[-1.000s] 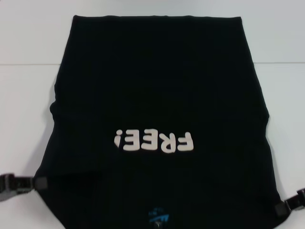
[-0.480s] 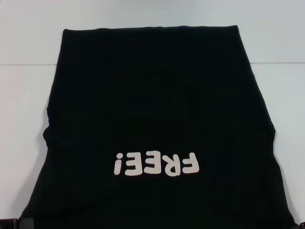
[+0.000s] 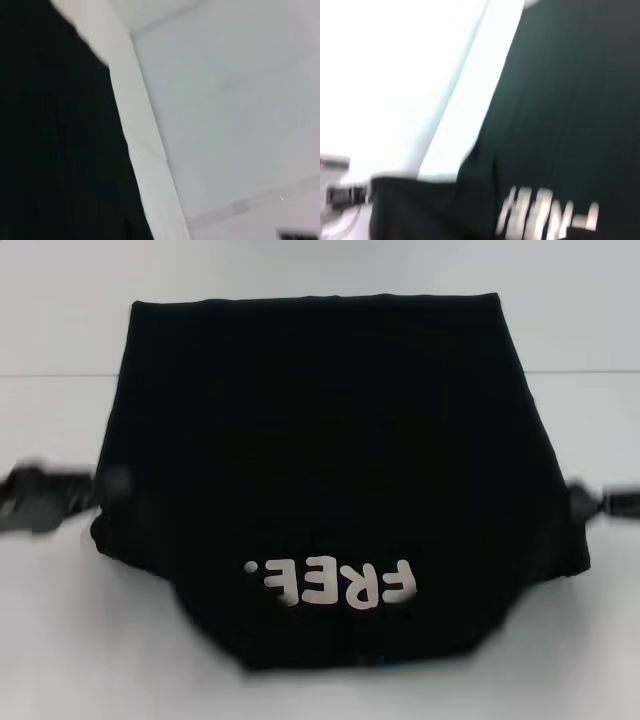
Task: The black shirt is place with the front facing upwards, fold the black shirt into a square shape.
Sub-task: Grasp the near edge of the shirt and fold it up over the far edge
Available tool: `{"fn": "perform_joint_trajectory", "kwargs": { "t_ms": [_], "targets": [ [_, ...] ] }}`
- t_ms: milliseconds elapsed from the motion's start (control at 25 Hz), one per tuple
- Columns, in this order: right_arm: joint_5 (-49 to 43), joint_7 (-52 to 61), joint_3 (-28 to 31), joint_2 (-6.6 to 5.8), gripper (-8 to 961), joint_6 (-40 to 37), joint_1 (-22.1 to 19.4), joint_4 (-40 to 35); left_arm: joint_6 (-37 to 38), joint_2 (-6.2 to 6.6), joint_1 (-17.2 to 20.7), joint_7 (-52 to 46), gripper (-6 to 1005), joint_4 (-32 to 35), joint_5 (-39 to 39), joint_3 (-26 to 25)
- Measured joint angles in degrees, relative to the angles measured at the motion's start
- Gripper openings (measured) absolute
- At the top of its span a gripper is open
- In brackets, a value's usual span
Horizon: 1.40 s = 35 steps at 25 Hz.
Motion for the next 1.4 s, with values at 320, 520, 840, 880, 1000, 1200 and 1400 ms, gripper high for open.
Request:
{"fn": "perform_joint_trajectory", "kwargs": {
  "t_ms": [320, 520, 840, 880, 1000, 1200, 1400],
  "targets": [
    [2.8, -0.6, -0.4, 1.02, 84, 27.7, 7.3, 5.2, -26.2, -1.17, -10.3, -1.7, 30, -5.2, -0.5, -0.1],
    [2.7, -2.9, -5.7, 2.84, 85, 46.3, 11.2, 10.2, -45.9, -3.87, -12.6, -1.1, 29, -5.4, 0.1, 9.1],
    [2.7, -3.7, -14.5, 5.36, 87, 63.0, 14.3, 12.7, -57.6, -7.42, -12.2, -0.9, 42, 0.2, 0.4, 17.7],
    [2.8, -3.7, -14.7, 5.49, 88, 64.0, 14.6, 12.6, -58.3, -8.25, -11.8, -0.9, 43, 2.4, 0.4, 17.8],
    [2.8, -3.8, -14.9, 5.51, 88, 65.1, 15.9, 12.5, -59.0, -9.11, -11.3, -1.2, 49, 5.9, 0.1, 17.8],
    [2.8, -3.8, -16.3, 5.16, 90, 66.3, 17.9, 13.0, -60.4, -9.05, -12.2, -1.5, 58, 6.0, 0.2, 18.0],
    [2.7, -3.4, -20.4, 4.55, 91, 69.2, 20.0, 16.2, -62.4, -9.67, -12.3, -1.4, 67, 5.9, 0.6, 19.5]
  ]
}}
